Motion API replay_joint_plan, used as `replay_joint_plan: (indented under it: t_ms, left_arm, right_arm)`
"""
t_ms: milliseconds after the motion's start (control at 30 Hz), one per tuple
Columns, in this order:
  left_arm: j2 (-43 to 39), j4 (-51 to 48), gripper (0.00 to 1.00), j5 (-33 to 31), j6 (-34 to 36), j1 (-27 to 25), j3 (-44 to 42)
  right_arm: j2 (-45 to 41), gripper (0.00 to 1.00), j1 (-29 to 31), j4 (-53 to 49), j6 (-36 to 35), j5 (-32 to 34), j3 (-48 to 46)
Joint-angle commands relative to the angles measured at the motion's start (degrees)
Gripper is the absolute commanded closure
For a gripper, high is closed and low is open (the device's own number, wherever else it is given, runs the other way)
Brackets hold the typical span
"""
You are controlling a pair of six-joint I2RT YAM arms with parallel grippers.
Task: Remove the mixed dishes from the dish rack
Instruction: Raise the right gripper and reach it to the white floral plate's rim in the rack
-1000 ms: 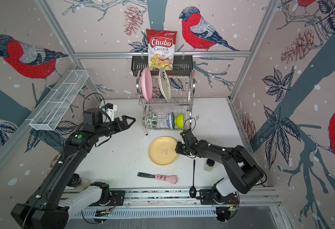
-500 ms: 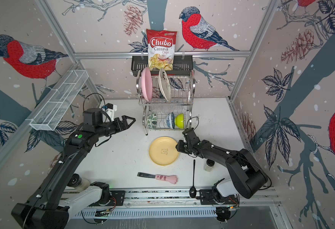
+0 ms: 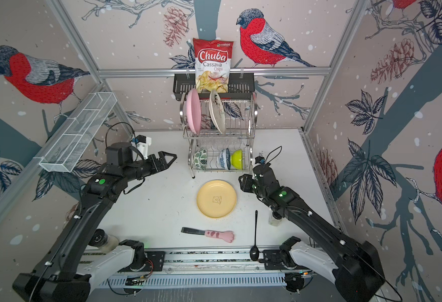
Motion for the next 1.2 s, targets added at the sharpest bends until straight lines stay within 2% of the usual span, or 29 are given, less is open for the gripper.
replay_joint_plan:
  t_ms: [0,133,267,333,367,500,733,967,1167]
  left_arm:
    - [-0.09,-0.61,0.04,-1.39,1.29,0.2,0.64]
    - [-0.03,-0.74,0.04,-3.25,1.82,0.28,0.82]
    - [-0.4,0.6,0.04,-4.51,2.15,0.33,0.09]
    - [-0.18,1.12,0.04,-4.11,2.47,0.37,-0.01]
    - [-0.02,1.4,0.04,-3.86,2.66,0.37,0.06]
    - [0.98,3.27,0.04,-3.86,1.88,0.37,1.13]
    - [3.05,8.91,0.04,-3.43,1.54,0.37,5.18]
    - [8.95,8.52,0.09,-1.97,3.61,0.38,12.01]
    - [12.7,7.84,0.1,-1.46,5.76,0.42,15.16]
  right_arm:
    - [-4.07,0.51,4.86,-3.22,-4.46,10.32,2.77]
    - [-5.97,0.51,13.45,-4.88,-5.02,19.31,6.83]
    - [-3.85,0.51,22.82,-5.88,-6.5,27.75,12.72]
    - [-1.95,0.5,26.39,-5.69,-8.43,30.3,16.13]
    - [-0.79,0.46,27.2,-4.74,-9.96,29.95,17.92]
    - [4.95,0.37,26.98,-6.25,-14.88,25.41,27.84]
    - [18.96,0.27,24.37,-10.54,-24.66,28.72,49.38]
    - [31.48,0.25,15.37,-14.5,-24.5,23.57,65.94]
    - [43.32,0.25,11.53,-20.69,-26.36,22.18,80.38]
